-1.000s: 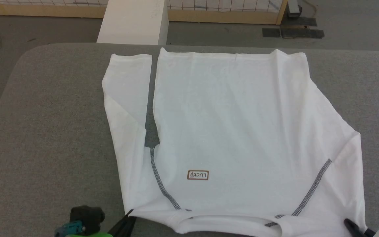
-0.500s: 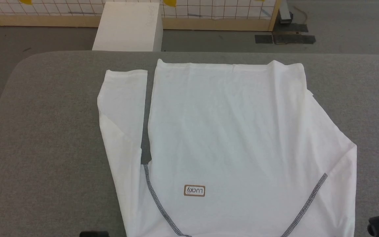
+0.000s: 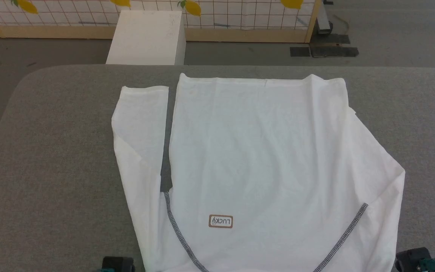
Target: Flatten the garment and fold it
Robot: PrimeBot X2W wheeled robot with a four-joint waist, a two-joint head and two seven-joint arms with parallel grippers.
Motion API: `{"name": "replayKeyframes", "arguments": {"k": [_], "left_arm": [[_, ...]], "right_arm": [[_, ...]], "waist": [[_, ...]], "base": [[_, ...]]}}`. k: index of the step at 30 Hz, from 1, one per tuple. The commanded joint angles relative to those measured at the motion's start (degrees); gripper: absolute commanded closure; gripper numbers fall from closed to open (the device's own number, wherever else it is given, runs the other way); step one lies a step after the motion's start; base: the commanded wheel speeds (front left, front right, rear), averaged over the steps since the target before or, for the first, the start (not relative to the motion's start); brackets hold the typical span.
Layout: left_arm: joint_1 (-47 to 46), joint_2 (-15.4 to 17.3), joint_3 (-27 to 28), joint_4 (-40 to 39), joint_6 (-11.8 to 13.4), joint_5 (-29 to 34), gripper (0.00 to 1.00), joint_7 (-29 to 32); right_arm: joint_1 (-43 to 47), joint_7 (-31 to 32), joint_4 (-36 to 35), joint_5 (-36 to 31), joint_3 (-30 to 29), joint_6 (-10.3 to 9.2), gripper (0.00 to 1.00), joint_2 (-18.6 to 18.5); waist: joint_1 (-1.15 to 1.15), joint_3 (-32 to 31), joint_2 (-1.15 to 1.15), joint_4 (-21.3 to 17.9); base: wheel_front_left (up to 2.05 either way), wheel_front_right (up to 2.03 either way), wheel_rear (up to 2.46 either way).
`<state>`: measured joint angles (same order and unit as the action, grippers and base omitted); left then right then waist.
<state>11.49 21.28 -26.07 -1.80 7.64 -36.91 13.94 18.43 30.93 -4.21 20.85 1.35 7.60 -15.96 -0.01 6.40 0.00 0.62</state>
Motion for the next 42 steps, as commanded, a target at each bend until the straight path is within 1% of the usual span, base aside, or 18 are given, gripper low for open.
{"name": "replayKeyframes", "arguments": {"k": [1, 2, 3, 6, 9, 13, 17, 18, 22, 23, 26, 28, 30, 31, 34, 35, 39, 42], "left_arm": [[-1.06, -0.33, 0.22, 0.63, -0.17, -0.2, 0.57, -0.49], [-1.09, -0.58, 0.17, 0.92, -0.33, -0.49, 0.37, -0.55], [-1.0, -1.08, 0.33, 1.01, -0.41, -1.19, 0.0, -0.69], [-0.49, -1.72, 1.05, 0.34, -0.43, -2.73, 0.0, -1.01], [0.29, -1.79, 2.29, -1.29, -0.01, -4.16, 0.0, -1.23], [2.13, -1.05, 4.68, -5.5, 1.47, -6.77, 0.0, 0.1], [4.33, 0.88, 7.86, -12.14, 3.54, -8.9, 0.0, 1.82], [4.46, 1.11, 8.92, -13.75, 4.04, -8.75, 0.0, 1.03], [3.64, 0.65, 13.26, -18.71, 6.37, -5.22, 0.0, -6.16], [3.09, -0.38, 14.36, -19.33, 6.84, -4.4, 0.0, -9.11], [1.64, -2.73, 15.83, -19.47, 7.09, -1.47, 0.0, -16.99], [0.78, -4.27, 15.93, -18.59, 6.49, 0.56, 0.0, -22.55], [0.24, -5.13, 16.23, -16.44, 6.74, 4.09, 0.0, -26.75], [0.05, -5.91, 16.27, -15.15, 6.72, 5.82, 0.0, -27.86], [-0.03, -8.0, 16.02, -11.96, 6.15, 10.05, 0.0, -28.8], [-0.13, -9.51, 16.32, -11.35, 5.7, 10.74, 0.0, -28.86], [0.15, -13.44, 18.16, -10.15, 3.2, 14.26, 0.0, -28.91], [0.4, -15.0, 19.62, -9.55, 1.4, 16.06, 0.0, -28.92]], "right_arm": [[-1.16, -0.82, 1.02, -0.39, 0.32, -0.11, 0.32, -0.16], [-1.44, -1.36, 1.62, -0.32, 0.47, -0.11, 0.0, -0.11], [-1.66, -1.74, 2.22, -0.19, 0.63, -0.11, 0.0, 0.01], [-1.84, -2.23, 2.32, 1.04, 0.43, -0.11, 0.0, 0.27], [-1.5, -1.64, 0.5, 2.02, -0.48, -0.11, 0.0, 0.14], [-0.59, 0.53, -4.45, 4.21, -3.51, -0.11, 0.0, 0.75], [0.09, 3.43, -10.67, 5.07, -7.84, -0.11, 0.0, 1.69], [0.07, 3.73, -12.16, 5.08, -9.0, -0.11, 0.0, 2.1], [-0.58, 3.31, -18.42, 3.07, -13.63, -0.11, 0.0, 4.62], [-1.16, 2.27, -19.82, 1.83, -14.5, -0.11, 0.0, 5.24], [-3.3, -2.6, -22.02, -1.89, -15.65, -0.11, 0.0, 7.26], [-4.79, -7.62, -22.67, -5.08, -15.61, -0.11, 0.0, 8.73], [-6.08, -13.46, -22.29, -8.1, -15.37, -0.11, 0.0, 10.49], [-6.63, -16.84, -21.65, -9.8, -15.14, -0.11, 0.0, 11.41], [-7.21, -23.97, -18.79, -13.02, -13.92, -0.11, 0.0, 12.79], [-7.13, -26.1, -17.5, -13.66, -13.47, -0.11, 0.0, 12.96], [-6.48, -31.68, -11.5, -11.63, -12.56, -0.11, 0.0, 13.05], [-6.32, -34.0, -9.03, -11.23, -12.31, -0.11, 0.0, 13.06]], "waist": [[0.01, -0.15, 0.0, -0.17], [0.01, -0.23, 0.0, -0.23], [0.01, -0.33, 0.0, -0.24], [0.01, -0.49, 0.0, -0.16], [0.01, -0.45, 0.0, 0.09], [0.01, -0.25, 0.0, 0.47], [0.01, -0.34, 0.0, 0.89], [0.01, -0.38, 0.0, 1.0], [0.01, -0.54, 0.0, 1.42], [0.01, -0.48, 0.0, 1.46], [0.01, -0.22, 0.0, 1.45], [0.01, -0.01, 0.0, 1.42], [0.01, 0.13, 0.0, 1.34], [0.01, 0.2, 0.0, 1.25], [0.01, 0.22, 0.0, 1.12], [0.01, 0.19, 0.0, 1.14], [0.01, 0.14, 0.0, 1.32], [0.01, 0.21, 0.0, 1.41]], "base": [[0.0, 0.0, 0.0], [0.0, 0.0, 0.0], [0.0, 0.0, 0.0], [0.0, 0.0, 0.0], [0.0, 0.0, 0.0], [0.0, 0.0, 0.0], [0.0, 0.0, 0.0], [0.0, 0.0, 0.0], [0.0, 0.0, 0.0], [0.0, 0.0, 0.0], [0.0, 0.0, 0.0], [0.0, 0.0, 0.0], [0.0, 0.0, 0.0], [0.0, 0.0, 0.0], [0.0, 0.0, 0.0], [0.0, 0.0, 0.0], [0.0, 0.0, 0.0], [0.0, 0.0, 0.0]]}}
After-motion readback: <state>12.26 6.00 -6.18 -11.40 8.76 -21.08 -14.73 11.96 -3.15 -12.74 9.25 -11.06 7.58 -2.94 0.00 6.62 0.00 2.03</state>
